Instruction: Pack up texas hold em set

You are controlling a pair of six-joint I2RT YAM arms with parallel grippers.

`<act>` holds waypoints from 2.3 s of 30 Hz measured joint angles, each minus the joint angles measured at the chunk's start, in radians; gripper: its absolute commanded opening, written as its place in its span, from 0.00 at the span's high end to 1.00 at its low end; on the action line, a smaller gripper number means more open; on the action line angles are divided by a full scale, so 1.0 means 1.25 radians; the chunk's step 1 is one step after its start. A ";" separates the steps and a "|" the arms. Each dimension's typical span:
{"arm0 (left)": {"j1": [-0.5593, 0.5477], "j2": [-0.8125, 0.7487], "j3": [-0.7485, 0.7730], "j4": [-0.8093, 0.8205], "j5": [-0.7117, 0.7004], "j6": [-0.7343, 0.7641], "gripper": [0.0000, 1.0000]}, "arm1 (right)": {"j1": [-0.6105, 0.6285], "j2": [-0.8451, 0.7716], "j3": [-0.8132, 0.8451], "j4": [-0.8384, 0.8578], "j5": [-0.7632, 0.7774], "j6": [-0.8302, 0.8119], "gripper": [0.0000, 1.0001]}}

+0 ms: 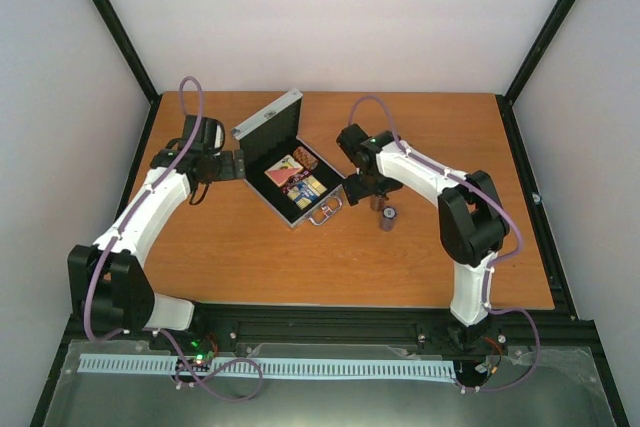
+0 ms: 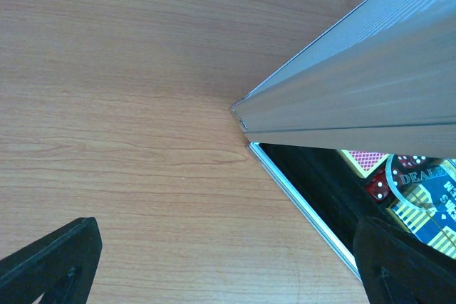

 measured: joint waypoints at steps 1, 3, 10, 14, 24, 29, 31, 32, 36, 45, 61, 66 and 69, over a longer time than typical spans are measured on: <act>0.000 0.002 0.000 0.000 0.000 0.000 0.00 | -0.006 0.000 -0.001 0.001 0.000 -0.002 0.06; 0.000 0.005 0.000 0.000 0.000 0.000 0.00 | -0.018 0.000 -0.005 0.006 0.000 -0.006 0.07; 0.000 0.012 0.000 0.000 -0.001 0.000 0.00 | -0.052 0.009 -0.020 0.024 -0.015 -0.022 0.32; 0.000 0.012 0.000 0.000 -0.001 0.000 0.00 | -0.060 0.016 -0.029 0.035 -0.031 -0.031 0.33; 0.000 0.009 -0.002 -0.001 -0.004 0.000 0.00 | -0.064 0.016 -0.057 0.056 -0.055 -0.036 0.67; 0.000 -0.002 -0.011 -0.002 -0.004 0.000 0.00 | -0.066 0.016 -0.057 0.060 -0.062 -0.039 0.89; 0.000 -0.010 -0.012 -0.005 -0.004 0.000 0.00 | -0.066 0.015 -0.057 0.062 -0.064 -0.038 0.94; 0.000 -0.014 -0.012 -0.006 -0.004 0.000 0.00 | -0.066 0.014 -0.057 0.062 -0.067 -0.038 0.95; 0.000 -0.029 -0.012 -0.008 -0.004 0.000 0.00 | -0.067 0.008 -0.057 0.061 -0.097 -0.035 0.97; 0.000 -0.068 -0.012 -0.021 -0.004 0.000 0.00 | -0.057 -0.161 -0.057 0.142 -0.275 0.052 0.97; 0.000 -0.114 -0.012 -0.069 -0.012 0.000 0.00 | 0.145 0.134 0.166 0.475 -0.355 0.202 0.97; 0.000 -0.130 -0.012 -0.079 -0.015 0.000 0.00 | 0.141 0.196 0.234 0.496 -0.342 0.223 0.97; 0.000 -0.136 -0.012 -0.081 -0.015 0.000 0.00 | 0.139 0.210 0.253 0.508 -0.338 0.229 0.97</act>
